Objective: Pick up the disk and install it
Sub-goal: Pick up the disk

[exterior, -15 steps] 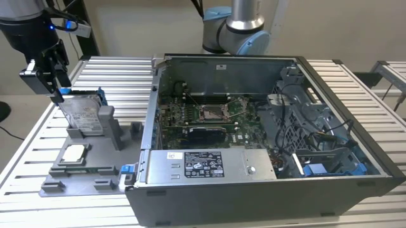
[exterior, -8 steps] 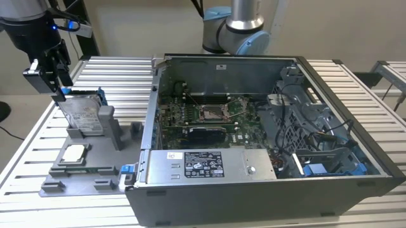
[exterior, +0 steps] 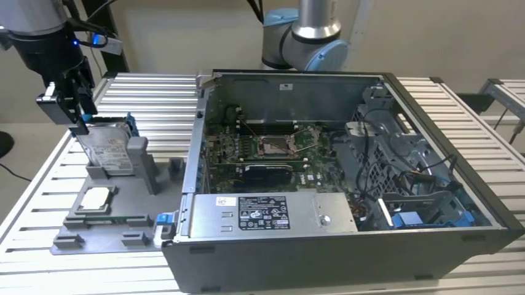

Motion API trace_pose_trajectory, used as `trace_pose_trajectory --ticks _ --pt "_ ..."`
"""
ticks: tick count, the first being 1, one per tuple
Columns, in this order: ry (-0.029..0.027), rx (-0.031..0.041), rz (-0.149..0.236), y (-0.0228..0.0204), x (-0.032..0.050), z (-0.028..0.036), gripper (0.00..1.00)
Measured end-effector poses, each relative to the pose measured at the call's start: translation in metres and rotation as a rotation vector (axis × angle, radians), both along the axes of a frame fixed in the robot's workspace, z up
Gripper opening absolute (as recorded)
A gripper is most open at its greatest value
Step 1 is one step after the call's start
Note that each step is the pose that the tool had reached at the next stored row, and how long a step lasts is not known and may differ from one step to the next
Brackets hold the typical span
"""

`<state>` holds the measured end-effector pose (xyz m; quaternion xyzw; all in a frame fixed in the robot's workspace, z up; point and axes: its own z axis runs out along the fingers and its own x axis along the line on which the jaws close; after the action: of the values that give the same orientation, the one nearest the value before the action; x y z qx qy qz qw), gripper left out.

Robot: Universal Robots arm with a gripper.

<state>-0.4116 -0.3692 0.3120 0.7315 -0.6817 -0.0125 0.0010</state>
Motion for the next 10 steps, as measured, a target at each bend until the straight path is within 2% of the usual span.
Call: trace_pose_trajectory --ticks 10 --pt "0.0036 0.0000 0.000 0.0005 -0.0001 -0.0151 1.00"
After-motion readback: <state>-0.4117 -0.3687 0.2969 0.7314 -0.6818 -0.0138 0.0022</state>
